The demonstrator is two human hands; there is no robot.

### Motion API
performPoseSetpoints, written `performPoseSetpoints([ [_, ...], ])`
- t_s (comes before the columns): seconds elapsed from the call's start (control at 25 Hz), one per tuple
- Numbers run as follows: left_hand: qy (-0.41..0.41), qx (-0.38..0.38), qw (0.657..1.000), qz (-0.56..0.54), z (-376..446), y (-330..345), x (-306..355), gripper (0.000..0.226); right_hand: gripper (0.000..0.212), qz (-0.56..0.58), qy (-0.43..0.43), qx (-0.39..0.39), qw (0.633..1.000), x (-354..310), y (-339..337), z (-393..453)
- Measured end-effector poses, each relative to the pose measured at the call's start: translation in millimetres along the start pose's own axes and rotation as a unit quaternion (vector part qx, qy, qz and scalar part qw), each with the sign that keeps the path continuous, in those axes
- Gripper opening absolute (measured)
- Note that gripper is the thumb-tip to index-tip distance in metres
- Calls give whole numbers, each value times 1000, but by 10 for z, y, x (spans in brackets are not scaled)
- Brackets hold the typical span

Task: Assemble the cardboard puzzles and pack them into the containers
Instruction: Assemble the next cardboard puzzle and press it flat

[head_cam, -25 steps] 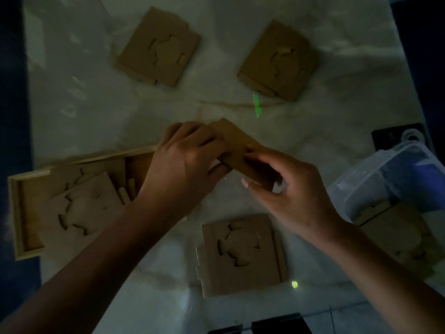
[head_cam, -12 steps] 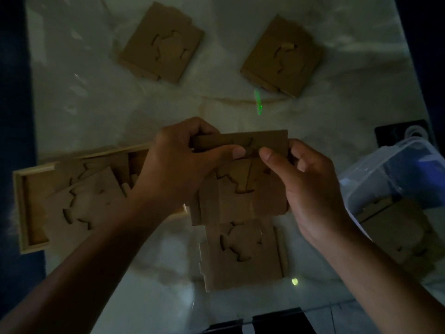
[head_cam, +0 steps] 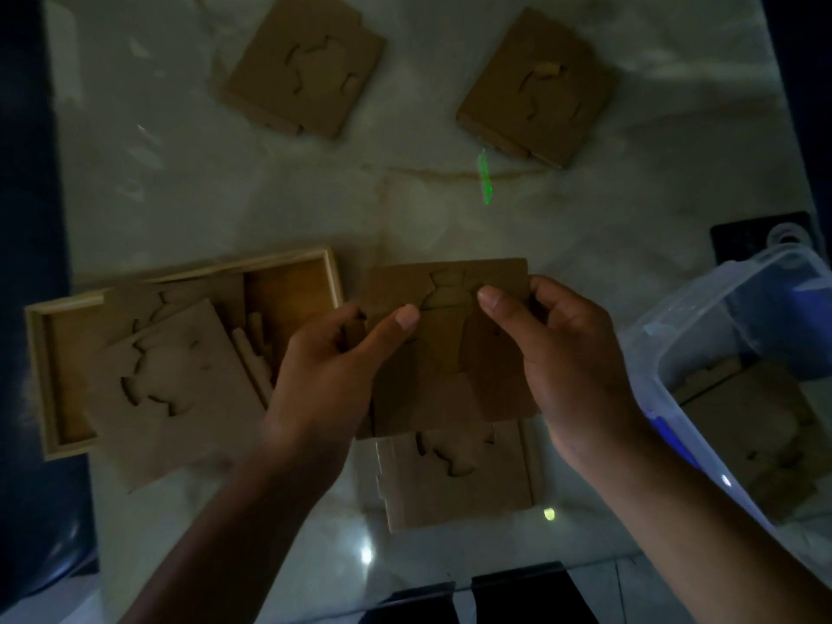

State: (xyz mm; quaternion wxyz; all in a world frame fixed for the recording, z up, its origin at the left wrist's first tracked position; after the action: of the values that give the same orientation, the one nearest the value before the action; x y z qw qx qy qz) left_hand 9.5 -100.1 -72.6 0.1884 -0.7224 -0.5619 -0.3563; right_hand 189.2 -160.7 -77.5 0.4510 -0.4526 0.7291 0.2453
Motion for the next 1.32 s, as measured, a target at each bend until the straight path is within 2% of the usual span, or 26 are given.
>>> performPoseSetpoints([
  [0.12, -20, 32, 999, -11, -36, -82, -98, 25, 14, -6, 39, -30, 999, 99, 76, -62],
  [0.28, -50, 56, 997, -34, -65, -187, -199, 28, 24, -18, 76, -23, 997, 149, 109, -71],
  [0.48, -78, 37, 993, -83, -81, -223, -283, 51, 43, -37, 52, -9, 998, 132, 163, -115],
  [0.68, -51, -7, 994, -101, -148, -274, -341, 31, 29, -50, 51, -1, 997, 160, 128, -70],
  [0.76, -41, -10, 996, -82, -173, -320, -365, 27, 22, -100, -9, 8, 995, 152, 128, -98],
  [0.8, -39, -6, 996, -77, -184, -337, -380, 26, 17, -153, -70, 11, 986, 117, 143, -129],
  [0.84, -38, -1, 996, -75, -193, -345, -395, 25, 20, -209, -132, 17, 969, 81, 170, -164],
  [0.92, -39, 9, 997, -73, -212, -336, -431, 26, 42, -301, -216, 23, 929, 74, 212, -209],
  [0.96, -39, 17, 996, -72, -224, -328, -454, 26, 46, -332, -238, 19, 913, 84, 214, -219],
  [1.16, -40, 42, 996, -73, -317, -278, -561, 28, 51, -394, -270, -59, 877, 180, 107, -330],
  [1.32, -58, 64, 993, -78, -428, -269, -617, 29, 81, -471, -271, -155, 825, 294, -90, -464],
])
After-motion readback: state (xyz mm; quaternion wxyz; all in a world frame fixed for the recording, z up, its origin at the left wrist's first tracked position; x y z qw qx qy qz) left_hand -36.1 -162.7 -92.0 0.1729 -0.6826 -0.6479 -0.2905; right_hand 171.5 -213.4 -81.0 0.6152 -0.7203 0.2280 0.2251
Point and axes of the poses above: each hand's wrist, its own z-axis towards the middle knuckle, its own y-axis out of the palm, x = y × z, the point moved 4 cm from there along z, towards the middle knuckle
